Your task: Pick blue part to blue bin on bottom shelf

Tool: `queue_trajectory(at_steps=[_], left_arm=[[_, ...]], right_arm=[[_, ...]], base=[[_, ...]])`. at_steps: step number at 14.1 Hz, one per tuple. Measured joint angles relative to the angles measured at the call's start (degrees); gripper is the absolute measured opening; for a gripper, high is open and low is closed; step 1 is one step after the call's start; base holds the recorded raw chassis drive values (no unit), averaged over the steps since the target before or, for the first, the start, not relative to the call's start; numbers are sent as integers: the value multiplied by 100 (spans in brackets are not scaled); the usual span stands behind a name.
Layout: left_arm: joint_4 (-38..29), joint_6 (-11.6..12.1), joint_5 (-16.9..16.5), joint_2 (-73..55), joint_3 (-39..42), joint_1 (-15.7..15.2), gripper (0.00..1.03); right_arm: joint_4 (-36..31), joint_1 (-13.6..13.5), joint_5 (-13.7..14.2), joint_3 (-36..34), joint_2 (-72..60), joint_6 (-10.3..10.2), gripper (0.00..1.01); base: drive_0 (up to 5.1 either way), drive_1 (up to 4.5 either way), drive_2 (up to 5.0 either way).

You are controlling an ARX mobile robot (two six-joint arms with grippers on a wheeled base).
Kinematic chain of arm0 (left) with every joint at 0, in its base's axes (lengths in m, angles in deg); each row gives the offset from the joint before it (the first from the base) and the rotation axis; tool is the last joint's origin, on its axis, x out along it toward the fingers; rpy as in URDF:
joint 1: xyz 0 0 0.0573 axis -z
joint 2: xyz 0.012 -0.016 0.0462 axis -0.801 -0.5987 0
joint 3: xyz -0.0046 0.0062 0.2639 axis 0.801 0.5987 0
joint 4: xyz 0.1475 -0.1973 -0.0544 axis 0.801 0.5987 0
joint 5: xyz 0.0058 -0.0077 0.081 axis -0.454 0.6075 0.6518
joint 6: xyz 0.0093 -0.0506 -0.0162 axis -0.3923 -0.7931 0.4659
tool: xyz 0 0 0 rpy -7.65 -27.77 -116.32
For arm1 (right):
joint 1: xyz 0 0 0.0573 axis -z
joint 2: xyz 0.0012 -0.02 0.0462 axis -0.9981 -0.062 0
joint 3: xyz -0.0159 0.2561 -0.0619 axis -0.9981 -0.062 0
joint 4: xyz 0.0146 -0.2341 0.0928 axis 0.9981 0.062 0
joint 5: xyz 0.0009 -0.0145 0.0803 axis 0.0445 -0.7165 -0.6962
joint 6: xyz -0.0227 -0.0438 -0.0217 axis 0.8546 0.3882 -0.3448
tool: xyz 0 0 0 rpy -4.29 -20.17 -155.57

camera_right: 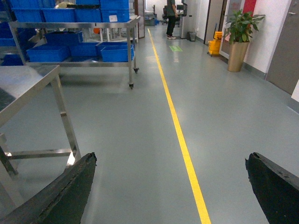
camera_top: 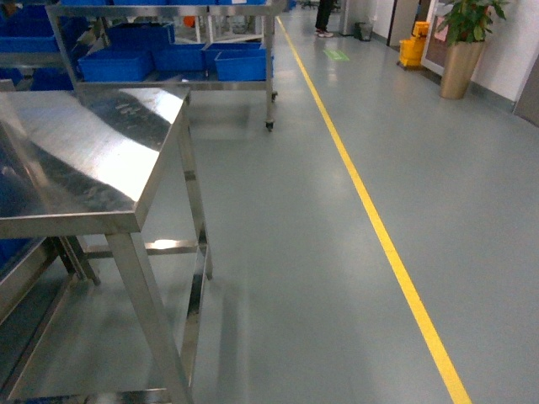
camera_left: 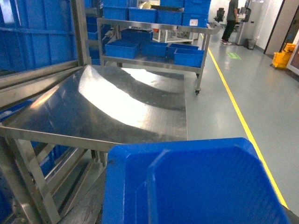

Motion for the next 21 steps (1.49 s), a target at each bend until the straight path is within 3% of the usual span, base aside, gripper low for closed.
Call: queue_trajectory(at_steps=[14,21], left_arm=[[-11,0,4,17,0,0,44],[-2,0,2,20,0,0,44]], right_arm=[[-13,0,0,0,0,0,98],[4,0,0,0,0,0,98]], base=[[-484,278,220],[-480,151,344]])
